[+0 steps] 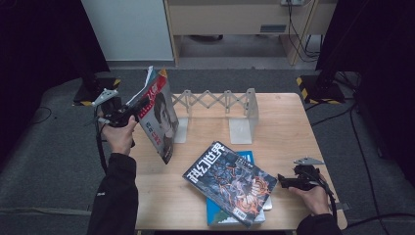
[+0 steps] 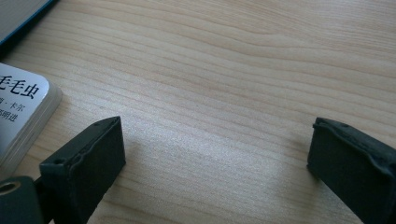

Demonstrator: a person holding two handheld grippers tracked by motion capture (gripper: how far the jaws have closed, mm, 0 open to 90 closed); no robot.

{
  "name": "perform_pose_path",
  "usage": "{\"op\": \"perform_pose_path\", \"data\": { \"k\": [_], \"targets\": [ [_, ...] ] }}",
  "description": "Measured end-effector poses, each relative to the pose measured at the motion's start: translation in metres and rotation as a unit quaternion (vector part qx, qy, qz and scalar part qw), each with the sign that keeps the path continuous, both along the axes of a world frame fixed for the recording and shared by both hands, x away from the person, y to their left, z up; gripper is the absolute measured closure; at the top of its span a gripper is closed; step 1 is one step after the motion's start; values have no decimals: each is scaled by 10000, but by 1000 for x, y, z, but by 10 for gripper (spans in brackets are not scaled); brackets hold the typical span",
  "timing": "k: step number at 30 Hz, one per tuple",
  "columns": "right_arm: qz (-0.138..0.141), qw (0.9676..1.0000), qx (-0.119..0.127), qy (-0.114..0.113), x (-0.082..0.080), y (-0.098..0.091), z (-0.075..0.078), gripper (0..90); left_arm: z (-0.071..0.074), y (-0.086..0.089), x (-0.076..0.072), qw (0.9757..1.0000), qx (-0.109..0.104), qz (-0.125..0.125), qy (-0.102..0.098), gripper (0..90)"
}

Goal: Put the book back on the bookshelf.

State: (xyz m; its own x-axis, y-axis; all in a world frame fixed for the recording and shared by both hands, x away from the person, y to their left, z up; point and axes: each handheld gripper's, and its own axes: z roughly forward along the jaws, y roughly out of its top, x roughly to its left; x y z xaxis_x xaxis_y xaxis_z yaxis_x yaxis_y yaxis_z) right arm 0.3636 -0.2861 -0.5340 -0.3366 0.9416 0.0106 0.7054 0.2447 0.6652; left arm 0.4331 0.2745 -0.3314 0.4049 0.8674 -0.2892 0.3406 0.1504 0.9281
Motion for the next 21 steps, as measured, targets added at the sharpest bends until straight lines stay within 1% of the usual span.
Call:
{"op": "perform_pose_path", "data": {
  "k": [4,8,9,10,11,12,13,15,18,19,21],
  "targets": [
    [22,10000,-1,7,0,0,0,44,-4,-2,11,9999,69,145,-20,862],
    [59,10000,-11,-5,0,0,0,43,-10,-5,18,9994,177,290,-82,863],
    [63,10000,-13,-9,0,0,0,44,-12,-5,19,9991,168,355,-126,863],
    [52,10000,0,-6,0,1,0,44,-13,-5,20,9992,136,361,-137,863],
    [57,10000,0,-5,0,1,0,44,-14,-4,20,9990,96,393,-200,863],
    [66,10000,-1,-11,0,1,0,44,-15,-4,20,9987,100,441,-248,862],
    [74,10000,-2,1,0,1,0,44,-15,-4,19,9986,100,456,-261,862],
    [74,10000,3,1,0,1,0,44,-17,-3,17,9978,224,527,-324,862],
    [69,10000,3,-7,0,1,0,44,-19,-1,14,9972,356,561,-355,861],
    [68,10000,3,-12,0,1,0,44,-21,1,12,9971,350,565,-358,861],
    [77,10000,-4,-17,0,1,0,45,-23,4,9,9976,284,547,-302,859]
  ]
}}
